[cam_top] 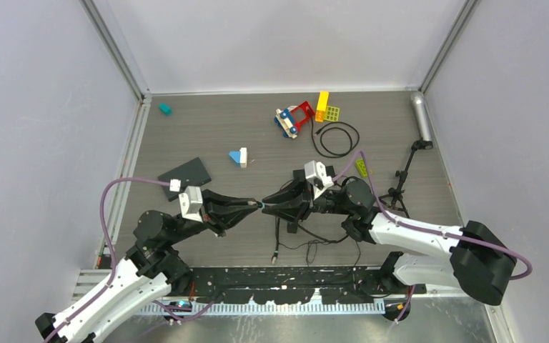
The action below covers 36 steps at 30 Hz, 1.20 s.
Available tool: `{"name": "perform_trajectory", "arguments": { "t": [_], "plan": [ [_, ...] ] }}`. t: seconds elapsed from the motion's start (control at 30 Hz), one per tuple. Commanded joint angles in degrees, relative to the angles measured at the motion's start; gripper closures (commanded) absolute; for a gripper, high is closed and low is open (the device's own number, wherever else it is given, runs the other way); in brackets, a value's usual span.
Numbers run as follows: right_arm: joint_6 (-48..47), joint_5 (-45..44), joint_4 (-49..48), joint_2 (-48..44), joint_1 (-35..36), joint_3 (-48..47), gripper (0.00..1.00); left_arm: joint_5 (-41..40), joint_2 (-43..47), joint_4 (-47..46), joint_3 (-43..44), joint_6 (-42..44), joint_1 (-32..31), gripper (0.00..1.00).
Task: Insert the plug into the switch port
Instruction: Pick up the connector from the center of the board.
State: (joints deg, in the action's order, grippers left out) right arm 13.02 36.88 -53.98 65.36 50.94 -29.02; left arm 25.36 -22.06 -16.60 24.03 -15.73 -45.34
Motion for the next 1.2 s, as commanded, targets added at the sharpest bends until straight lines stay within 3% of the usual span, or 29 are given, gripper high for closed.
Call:
{"name": "perform_trajectory", "arguments": {
  "t": [0.0,0.4,0.57,0.6,0.7,0.8,0.87,0.97,1.17],
  "plan": [
    [6.2,-1.7,-17.9,1.7,-0.1,-0.3,0.67,0.7,0.4,-2.5,-0.2,-1.4,-0.3,1.00],
    [5.8,0.2,-16.3,1.7,0.0,1.0,0.76,-1.4,1.1,-2.6,-0.5,-1.3,-0.3,1.00],
    [5.7,0.3,-15.7,1.3,-0.1,1.2,0.99,-1.9,1.3,-2.6,-0.6,-1.4,-0.3,1.00],
    [5.7,0.3,-15.5,1.2,-0.1,1.3,0.99,-2.2,1.4,-2.5,-0.8,-1.5,-0.3,0.95],
    [4.6,0.5,-12.9,0.1,-0.1,1.0,1.00,-4.7,2.1,-0.7,-0.9,-2.4,-0.3,0.58],
    [-0.4,-1.1,-1.6,-3.8,-0.2,-0.1,1.00,-11.5,3.7,5.7,0.6,-4.3,-0.3,0.37],
    [-4.2,-3.5,7.6,-7.0,-0.2,-1.0,1.00,-20.3,4.8,13.8,3.0,-7.7,-0.3,0.24],
    [-10.6,-7.5,21.2,-11.0,-0.2,-2.7,1.00,-34.1,4.2,27.8,8.6,-12.4,-0.3,0.15],
    [-15.1,-18.3,37.1,-14.4,-0.2,-4.5,0.99,-46.5,-11.6,44.4,19.8,-13.1,-0.2,0.07]
  ]
}}
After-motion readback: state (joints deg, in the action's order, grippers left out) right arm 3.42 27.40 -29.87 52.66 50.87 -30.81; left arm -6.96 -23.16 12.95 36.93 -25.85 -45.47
